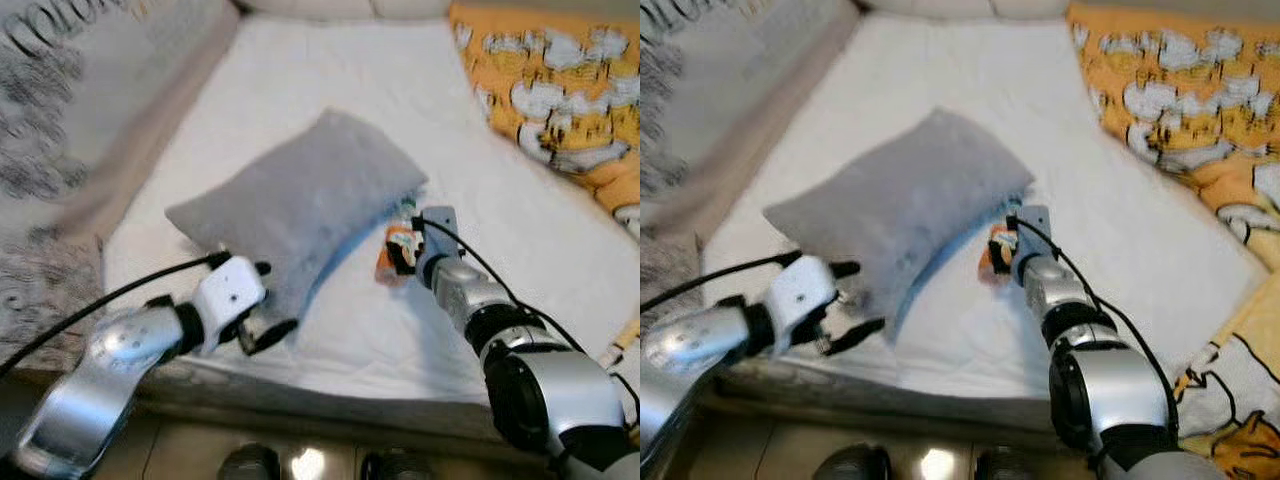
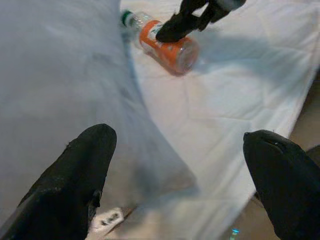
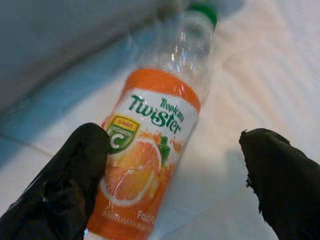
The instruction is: Clean up the room
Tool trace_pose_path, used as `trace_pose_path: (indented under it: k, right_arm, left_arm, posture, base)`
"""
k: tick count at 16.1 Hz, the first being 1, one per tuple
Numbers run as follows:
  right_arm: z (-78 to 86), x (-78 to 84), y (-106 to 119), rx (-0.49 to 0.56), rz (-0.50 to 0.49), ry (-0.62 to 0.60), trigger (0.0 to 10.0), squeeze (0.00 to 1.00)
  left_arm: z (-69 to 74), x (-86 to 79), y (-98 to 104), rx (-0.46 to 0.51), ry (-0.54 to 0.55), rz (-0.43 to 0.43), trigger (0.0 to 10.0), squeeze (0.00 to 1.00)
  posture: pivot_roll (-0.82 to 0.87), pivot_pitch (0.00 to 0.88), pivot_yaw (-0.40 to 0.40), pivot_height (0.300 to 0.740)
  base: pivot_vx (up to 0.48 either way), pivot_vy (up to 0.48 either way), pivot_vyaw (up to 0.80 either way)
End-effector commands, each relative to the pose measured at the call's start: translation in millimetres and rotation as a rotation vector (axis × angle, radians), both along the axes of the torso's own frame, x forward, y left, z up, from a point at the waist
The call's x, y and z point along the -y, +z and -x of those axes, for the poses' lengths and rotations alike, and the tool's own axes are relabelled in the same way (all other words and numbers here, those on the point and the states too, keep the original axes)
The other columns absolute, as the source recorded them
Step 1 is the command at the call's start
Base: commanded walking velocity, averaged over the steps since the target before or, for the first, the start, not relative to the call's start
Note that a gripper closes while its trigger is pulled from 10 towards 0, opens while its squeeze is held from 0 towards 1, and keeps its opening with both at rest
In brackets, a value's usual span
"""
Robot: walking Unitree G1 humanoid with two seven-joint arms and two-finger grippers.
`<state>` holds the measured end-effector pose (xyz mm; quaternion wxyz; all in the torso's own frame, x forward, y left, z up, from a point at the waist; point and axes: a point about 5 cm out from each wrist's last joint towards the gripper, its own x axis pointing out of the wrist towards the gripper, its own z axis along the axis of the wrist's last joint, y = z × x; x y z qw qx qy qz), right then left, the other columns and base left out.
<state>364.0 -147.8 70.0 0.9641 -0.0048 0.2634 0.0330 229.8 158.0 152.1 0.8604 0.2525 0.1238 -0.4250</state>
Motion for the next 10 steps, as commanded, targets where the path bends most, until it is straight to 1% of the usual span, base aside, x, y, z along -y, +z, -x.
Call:
trace_pose_path:
  k: [1, 2, 3, 5, 7, 10]
  right_arm:
    - [4.4, -0.1, -7.1, -0.023, 0.008, -0.004, 10.0, 0.00]
    - [6.1, -2.0, -9.4, -0.021, -0.018, 0.004, 10.0, 0.00]
    - [5.9, -4.6, -8.8, -0.003, -0.066, 0.008, 10.0, 0.00]
    - [5.4, -7.0, -7.8, 0.011, -0.117, 0.006, 10.0, 0.00]
    - [7.6, -6.7, -11.4, -0.017, -0.131, -0.021, 10.0, 0.00]
    - [9.2, -6.2, -14.1, -0.049, -0.232, -0.082, 10.0, 0.00]
  left_arm:
    - [5.1, -1.9, 6.9, 0.016, 0.000, -0.002, 10.0, 0.71]
    - [12.2, -2.2, 7.7, 0.009, 0.000, -0.007, 10.0, 0.72]
    - [17.9, -2.5, 8.4, 0.005, 0.001, -0.013, 10.0, 0.72]
    - [23.9, -3.2, 11.4, -0.005, 0.013, -0.018, 10.0, 0.72]
    - [26.1, -3.8, 12.8, -0.006, 0.025, -0.020, 10.0, 0.72]
    - [25.6, -1.0, 14.0, 0.000, 0.026, -0.017, 10.0, 0.72]
  posture:
    - [0.15, 0.251, 0.003, 0.740]
    - [0.17, 0.277, 0.001, 0.740]
    - [0.18, 0.290, -0.002, 0.740]
    - [0.18, 0.299, -0.013, 0.740]
    - [0.18, 0.295, -0.016, 0.740]
    - [0.18, 0.280, -0.023, 0.740]
  base:
    - [0.000, 0.000, 0.00]
    - [0.000, 0.000, 0.00]
    - [0.000, 0.000, 0.00]
    - [0.000, 0.000, 0.00]
    - [0.000, 0.000, 0.00]
    - [0.000, 0.000, 0.00]
